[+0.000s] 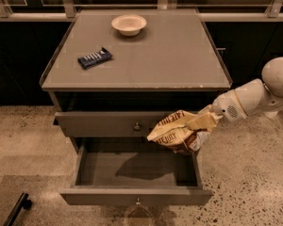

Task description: Pick brown chip bag from middle drawer and place on counter

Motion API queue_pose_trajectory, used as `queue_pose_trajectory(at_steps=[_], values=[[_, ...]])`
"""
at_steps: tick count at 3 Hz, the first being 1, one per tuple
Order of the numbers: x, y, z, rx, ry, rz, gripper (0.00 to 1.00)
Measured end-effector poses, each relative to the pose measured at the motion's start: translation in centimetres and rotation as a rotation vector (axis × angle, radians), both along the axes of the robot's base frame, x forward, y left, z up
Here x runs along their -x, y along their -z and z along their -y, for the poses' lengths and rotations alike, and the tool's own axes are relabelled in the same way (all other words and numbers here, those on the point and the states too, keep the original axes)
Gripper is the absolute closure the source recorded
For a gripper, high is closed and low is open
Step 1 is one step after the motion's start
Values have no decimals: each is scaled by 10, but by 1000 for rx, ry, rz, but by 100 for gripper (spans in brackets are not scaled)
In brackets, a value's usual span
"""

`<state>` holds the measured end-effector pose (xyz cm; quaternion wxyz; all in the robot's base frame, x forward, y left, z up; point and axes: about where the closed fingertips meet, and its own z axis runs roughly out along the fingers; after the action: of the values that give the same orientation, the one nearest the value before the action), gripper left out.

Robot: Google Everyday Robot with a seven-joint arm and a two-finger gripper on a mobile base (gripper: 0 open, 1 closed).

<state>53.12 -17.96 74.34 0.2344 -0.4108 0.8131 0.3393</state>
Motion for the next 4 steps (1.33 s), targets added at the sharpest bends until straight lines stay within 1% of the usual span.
queue_pose_trajectory(at_steps=[1,2,3,4], values=[[6,1,-5,2,-7,6,100],[15,42,-7,-99,22,-58,100],[15,103,-7,-185,62,-164,100],[10,146,-1,-209,116,-224,100]])
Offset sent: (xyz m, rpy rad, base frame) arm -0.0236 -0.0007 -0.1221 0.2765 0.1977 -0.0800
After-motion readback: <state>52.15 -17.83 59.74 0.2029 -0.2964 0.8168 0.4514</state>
